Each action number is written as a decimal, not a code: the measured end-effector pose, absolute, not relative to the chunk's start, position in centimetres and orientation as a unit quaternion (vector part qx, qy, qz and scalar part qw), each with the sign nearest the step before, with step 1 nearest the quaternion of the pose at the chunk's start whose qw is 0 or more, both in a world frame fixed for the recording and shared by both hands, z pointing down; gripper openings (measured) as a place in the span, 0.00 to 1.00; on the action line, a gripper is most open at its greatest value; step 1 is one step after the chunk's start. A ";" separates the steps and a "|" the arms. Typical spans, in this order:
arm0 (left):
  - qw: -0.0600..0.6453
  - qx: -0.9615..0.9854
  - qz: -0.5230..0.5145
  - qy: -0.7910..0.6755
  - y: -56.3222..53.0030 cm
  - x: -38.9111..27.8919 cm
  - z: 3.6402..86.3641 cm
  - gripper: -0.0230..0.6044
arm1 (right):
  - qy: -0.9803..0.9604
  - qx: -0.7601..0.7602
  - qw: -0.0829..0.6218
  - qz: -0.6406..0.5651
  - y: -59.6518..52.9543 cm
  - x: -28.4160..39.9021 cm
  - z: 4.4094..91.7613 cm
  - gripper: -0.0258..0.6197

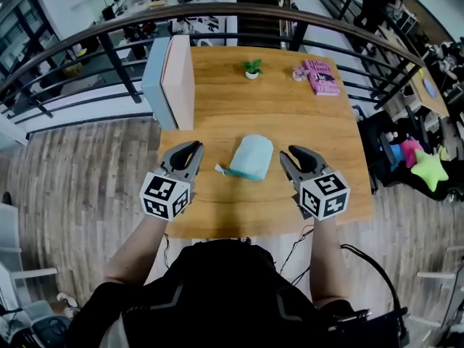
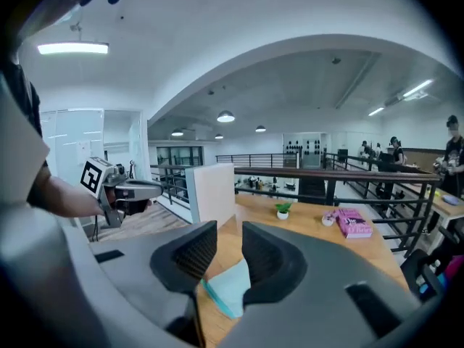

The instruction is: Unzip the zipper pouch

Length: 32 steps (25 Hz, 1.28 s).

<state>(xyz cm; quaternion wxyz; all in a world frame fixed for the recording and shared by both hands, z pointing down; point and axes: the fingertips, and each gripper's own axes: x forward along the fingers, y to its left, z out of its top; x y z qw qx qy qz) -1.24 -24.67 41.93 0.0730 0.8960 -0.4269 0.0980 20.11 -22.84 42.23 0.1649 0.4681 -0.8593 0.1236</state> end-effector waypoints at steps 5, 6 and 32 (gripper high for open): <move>0.064 0.908 0.057 -0.410 -23.8 -1.7 37.4 0.09 | -0.852 0.505 0.106 0.088 -21.5 20.5 36.3 0.17; 0.058 0.911 0.055 -0.405 -23.6 -1.7 36.7 0.09 | -0.850 0.511 0.096 0.082 -21.3 20.7 35.4 0.17; 0.028 0.890 0.035 -0.455 -22.5 -2.7 29.9 0.08 | -0.851 0.519 0.076 0.020 -19.8 19.1 30.0 0.05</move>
